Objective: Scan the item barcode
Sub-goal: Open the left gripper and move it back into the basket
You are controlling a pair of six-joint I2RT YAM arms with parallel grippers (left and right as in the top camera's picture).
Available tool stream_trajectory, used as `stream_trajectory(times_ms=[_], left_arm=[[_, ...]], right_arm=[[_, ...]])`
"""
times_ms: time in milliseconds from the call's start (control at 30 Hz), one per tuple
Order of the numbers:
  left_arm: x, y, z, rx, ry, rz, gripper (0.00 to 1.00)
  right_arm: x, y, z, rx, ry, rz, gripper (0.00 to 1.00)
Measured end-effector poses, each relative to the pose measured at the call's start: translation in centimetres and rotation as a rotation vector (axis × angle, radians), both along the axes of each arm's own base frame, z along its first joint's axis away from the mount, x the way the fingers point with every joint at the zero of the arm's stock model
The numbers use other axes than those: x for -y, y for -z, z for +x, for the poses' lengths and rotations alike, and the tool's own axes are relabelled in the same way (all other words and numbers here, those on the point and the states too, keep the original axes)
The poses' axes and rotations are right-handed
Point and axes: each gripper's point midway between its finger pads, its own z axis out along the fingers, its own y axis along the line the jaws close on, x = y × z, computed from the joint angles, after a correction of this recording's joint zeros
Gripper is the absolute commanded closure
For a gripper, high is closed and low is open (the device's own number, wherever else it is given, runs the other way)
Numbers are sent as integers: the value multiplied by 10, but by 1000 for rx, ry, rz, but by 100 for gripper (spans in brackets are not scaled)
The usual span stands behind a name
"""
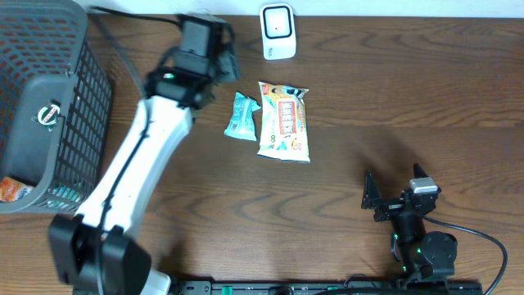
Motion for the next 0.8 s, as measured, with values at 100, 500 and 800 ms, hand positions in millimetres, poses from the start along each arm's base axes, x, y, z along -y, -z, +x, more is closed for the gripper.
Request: stream_trajectory(times_ms=[100,500,800], left_arm=[[-31,-14,0,29,-60,29,28],[-109,-30,20,109,-200,86,28],[-206,-113,12,371,-366,152,27]], right_arm=[[0,0,0,0,0,0,1],[0,0,0,0,0,0,1],[0,0,0,0,0,0,1]])
